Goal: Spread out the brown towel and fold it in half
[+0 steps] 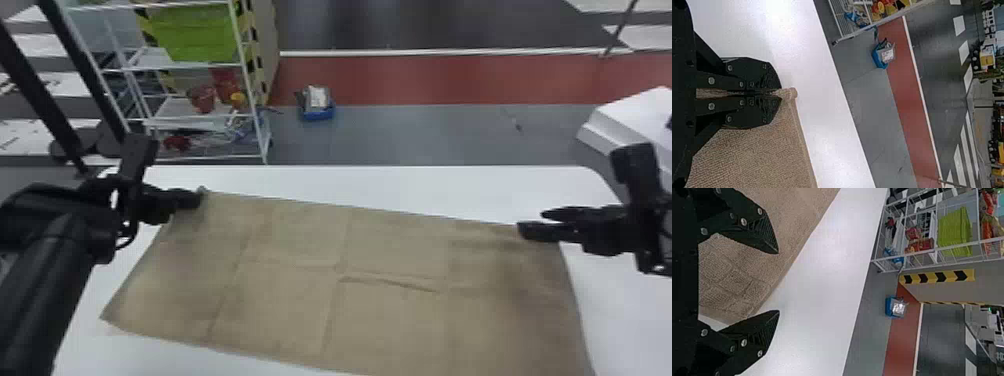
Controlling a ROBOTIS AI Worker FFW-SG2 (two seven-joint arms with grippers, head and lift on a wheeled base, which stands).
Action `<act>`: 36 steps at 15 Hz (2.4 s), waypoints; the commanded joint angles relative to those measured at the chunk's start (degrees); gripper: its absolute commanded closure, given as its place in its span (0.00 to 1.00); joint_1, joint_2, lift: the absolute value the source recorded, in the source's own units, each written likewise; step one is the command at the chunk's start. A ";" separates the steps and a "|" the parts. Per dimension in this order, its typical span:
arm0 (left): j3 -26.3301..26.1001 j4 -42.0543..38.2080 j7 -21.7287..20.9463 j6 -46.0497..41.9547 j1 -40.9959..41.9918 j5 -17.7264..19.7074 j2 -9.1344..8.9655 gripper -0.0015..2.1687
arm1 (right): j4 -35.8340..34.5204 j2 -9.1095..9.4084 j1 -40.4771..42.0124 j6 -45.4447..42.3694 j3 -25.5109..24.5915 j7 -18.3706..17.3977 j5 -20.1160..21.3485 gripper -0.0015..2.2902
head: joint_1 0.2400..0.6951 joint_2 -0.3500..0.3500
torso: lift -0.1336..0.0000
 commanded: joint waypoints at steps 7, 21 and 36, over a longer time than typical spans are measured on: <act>-0.06 -0.43 0.03 0.18 0.41 -0.34 0.60 0.50 | 5.61 -4.07 -5.42 5.68 2.84 5.55 5.84 0.21 | 1.00 0.54 | 0.07; 0.64 -3.60 -0.14 1.76 3.14 -1.21 0.69 0.50 | 8.33 -3.63 -6.91 6.91 10.05 6.08 8.83 0.64 | 1.00 0.58 | 0.07; 14.00 -29.70 -4.80 14.24 19.40 -1.57 0.52 0.50 | -5.47 -1.61 1.35 -5.74 8.38 5.90 8.13 0.74 | 1.00 0.74 | 0.07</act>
